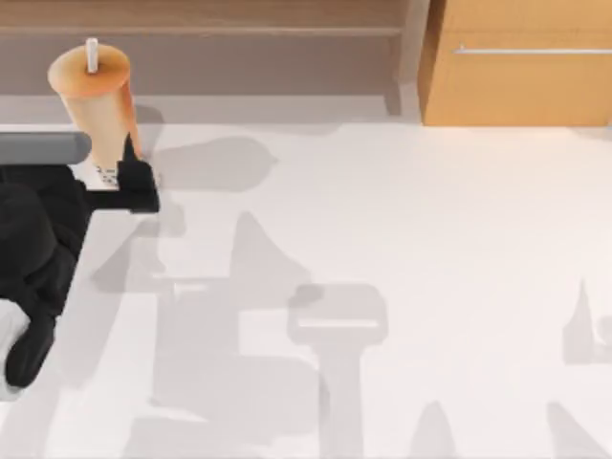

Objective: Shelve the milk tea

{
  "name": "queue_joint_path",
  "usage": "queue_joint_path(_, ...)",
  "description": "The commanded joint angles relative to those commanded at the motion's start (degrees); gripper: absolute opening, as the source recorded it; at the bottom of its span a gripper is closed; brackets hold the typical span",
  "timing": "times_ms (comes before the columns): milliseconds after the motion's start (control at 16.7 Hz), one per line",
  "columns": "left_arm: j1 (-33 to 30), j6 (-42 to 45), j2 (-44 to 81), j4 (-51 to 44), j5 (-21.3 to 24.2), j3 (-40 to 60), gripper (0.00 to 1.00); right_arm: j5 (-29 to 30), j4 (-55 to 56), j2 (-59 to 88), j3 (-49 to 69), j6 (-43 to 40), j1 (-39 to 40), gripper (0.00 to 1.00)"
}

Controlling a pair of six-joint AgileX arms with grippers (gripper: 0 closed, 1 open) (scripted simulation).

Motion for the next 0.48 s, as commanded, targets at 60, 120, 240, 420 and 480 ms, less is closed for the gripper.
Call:
queue_joint_path(60,0.1,0.0,0.8,-0.5,0.2,1.3,1.0,0.0,0.0,0.0,0.0,0.0,0.0,1.0)
queue_joint_path(120,0.2,0.0,1.8,-1.1,0.4,3.1,1.0,0.0,0.0,0.0,0.0,0.0,0.0,1.0)
queue_joint_path(240,0.6,0.1,4.4,-2.9,0.8,7.4,1.0,0.0,0.0,0.0,0.0,0.0,0.0,1.0)
queue_joint_path(420,1.3,0.1,8.2,-5.9,1.5,14.5,1.0,0.0,0.0,0.0,0.0,0.0,0.0,1.0)
queue_joint_path(480,1.5,0.1,9.1,-6.7,1.7,16.3,1.0,0.0,0.0,0.0,0.0,0.0,0.0,1.0)
